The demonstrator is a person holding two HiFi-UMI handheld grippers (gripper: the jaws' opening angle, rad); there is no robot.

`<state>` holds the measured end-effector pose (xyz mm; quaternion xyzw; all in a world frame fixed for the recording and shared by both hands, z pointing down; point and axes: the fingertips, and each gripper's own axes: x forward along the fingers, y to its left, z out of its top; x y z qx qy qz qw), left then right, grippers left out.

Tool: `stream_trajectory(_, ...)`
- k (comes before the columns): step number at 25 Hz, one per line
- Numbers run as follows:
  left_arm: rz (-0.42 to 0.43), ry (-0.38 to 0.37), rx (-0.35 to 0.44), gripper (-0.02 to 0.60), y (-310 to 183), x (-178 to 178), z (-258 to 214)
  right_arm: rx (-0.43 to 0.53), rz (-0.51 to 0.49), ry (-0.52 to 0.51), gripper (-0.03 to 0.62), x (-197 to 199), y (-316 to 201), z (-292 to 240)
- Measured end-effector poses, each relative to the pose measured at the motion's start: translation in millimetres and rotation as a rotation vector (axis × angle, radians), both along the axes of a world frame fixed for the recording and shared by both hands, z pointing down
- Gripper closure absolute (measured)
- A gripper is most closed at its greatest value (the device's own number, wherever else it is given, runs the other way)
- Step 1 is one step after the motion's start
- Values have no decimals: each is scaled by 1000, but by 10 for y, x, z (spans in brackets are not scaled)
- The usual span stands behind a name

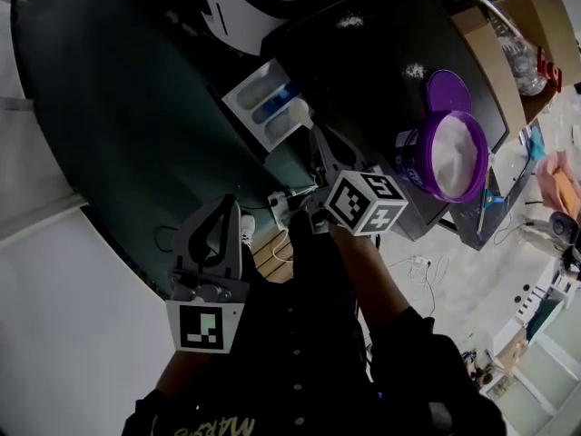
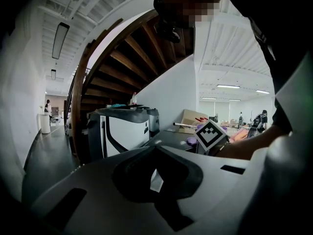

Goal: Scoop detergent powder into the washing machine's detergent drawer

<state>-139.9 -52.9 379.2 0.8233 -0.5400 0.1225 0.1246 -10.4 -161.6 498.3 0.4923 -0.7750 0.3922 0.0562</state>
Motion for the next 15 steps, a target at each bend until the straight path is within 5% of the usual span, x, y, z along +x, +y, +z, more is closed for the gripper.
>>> stream_trajectory(6,-22,-7,-36,568,37,-58,217,49,-62,178,562,-63,-31,307)
stream_trajectory(15,-31,-15,-86,568,111,-112,434,261,-292,620,562,-287,19,449)
